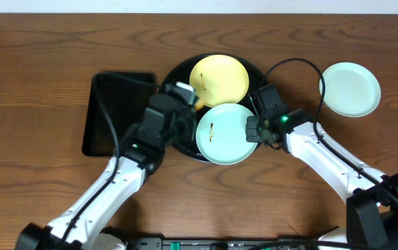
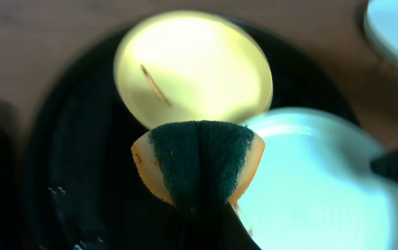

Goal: Clean dirty plates on tray and stack at the side
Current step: 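Carry the sponge with the left gripper onto the held plate, then scrub the held light-blue plate with the sponge in the left gripper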

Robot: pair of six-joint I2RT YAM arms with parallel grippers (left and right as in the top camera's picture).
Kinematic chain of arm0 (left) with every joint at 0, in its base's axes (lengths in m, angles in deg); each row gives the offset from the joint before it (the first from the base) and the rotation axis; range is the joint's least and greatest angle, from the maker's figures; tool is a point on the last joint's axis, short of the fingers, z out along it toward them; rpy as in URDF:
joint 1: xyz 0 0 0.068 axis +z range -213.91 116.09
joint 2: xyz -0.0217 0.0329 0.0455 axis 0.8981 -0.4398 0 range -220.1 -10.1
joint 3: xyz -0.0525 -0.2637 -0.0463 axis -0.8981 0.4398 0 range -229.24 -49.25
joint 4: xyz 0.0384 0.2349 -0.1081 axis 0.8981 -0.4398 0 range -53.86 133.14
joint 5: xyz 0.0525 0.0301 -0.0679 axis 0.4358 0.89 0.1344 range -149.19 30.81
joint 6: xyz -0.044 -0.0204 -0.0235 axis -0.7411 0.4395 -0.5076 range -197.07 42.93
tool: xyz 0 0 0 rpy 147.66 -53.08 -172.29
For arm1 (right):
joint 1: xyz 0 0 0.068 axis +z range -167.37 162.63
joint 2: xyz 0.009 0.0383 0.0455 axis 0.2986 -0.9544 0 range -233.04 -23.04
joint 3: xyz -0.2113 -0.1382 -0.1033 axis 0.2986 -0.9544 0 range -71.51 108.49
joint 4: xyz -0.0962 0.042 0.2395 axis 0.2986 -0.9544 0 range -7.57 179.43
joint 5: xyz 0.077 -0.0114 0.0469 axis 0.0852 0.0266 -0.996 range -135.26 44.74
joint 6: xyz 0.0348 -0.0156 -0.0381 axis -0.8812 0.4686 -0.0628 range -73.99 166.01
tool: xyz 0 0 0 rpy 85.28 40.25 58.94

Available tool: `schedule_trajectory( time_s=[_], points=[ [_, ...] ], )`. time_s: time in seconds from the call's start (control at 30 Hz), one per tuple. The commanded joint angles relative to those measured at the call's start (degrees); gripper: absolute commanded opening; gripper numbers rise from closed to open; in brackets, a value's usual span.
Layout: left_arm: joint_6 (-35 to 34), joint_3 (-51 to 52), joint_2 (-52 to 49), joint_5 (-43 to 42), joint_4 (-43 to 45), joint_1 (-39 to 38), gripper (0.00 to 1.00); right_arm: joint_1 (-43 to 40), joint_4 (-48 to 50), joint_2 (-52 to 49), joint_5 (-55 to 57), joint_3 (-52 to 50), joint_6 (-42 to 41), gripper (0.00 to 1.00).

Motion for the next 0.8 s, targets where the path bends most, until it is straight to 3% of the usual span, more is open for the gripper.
schedule_trajectory(
  time_s=[0.0,0.27,0.77],
  points=[
    [-0.3,-0.7,-3.2,0.1,-0.8,-2.4,0.07,-1.7,0.0,0.0,-0.5,-0.1,-0.6,0.01],
    [-0.3,-0.7,-10.9,0.1,0.9,-7.5,0.08,-1.7,0.0,0.0,-0.4,-0.1,-0.2,0.01],
    [-1.0,-0.6,-14.5,-2.9,5.0,-9.0,0.07,-1.7,0.2,0.0,-0.4,-0.1,-0.1,0.01]
  ],
)
